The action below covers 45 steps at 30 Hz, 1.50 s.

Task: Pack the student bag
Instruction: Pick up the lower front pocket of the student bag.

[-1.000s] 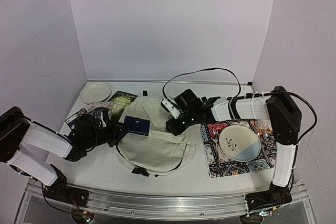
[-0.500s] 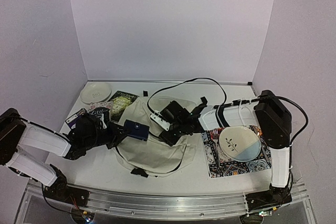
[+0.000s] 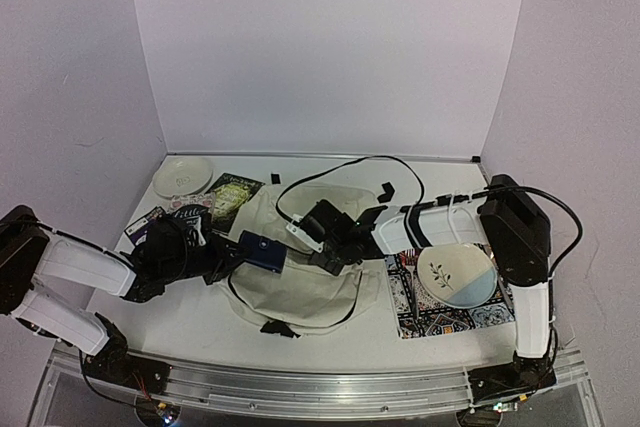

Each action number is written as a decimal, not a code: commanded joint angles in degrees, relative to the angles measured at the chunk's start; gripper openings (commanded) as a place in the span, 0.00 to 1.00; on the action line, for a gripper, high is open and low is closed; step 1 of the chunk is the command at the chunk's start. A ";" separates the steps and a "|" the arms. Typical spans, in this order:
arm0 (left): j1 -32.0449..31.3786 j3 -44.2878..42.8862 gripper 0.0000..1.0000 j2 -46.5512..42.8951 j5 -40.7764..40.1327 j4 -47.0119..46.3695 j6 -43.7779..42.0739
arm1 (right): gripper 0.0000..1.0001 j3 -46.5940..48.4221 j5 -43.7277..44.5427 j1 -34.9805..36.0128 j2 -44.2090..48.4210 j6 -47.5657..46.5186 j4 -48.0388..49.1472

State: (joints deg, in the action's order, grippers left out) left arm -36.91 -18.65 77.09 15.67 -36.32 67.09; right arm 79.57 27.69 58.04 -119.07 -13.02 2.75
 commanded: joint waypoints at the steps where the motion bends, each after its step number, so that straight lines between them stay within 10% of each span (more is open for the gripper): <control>1: 0.34 -2.54 0.00 0.99 2.18 -0.17 -1.78 | 0.39 2.48 3.42 -0.42 -0.18 0.37 -4.27; 10: 0.35 -2.78 0.00 1.59 3.68 1.06 -1.90 | 0.00 6.60 -0.59 -0.37 1.30 1.33 -3.56; 18: 0.33 -4.82 0.00 3.20 6.66 1.66 -2.14 | 0.00 7.31 -5.99 -0.42 2.59 0.95 -3.29; 27: 0.34 -4.99 0.00 4.55 6.92 2.13 -1.96 | 0.37 3.58 -10.51 -0.53 2.33 -3.24 -3.50; 45: 0.34 -5.35 0.00 5.19 7.98 2.55 -1.58 | 0.19 6.68 -5.00 -0.50 -3.65 -6.02 -4.00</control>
State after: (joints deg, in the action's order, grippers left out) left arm -36.53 -21.89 81.93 21.10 -33.65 65.95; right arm 84.05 22.15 57.56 -121.41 -18.34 0.80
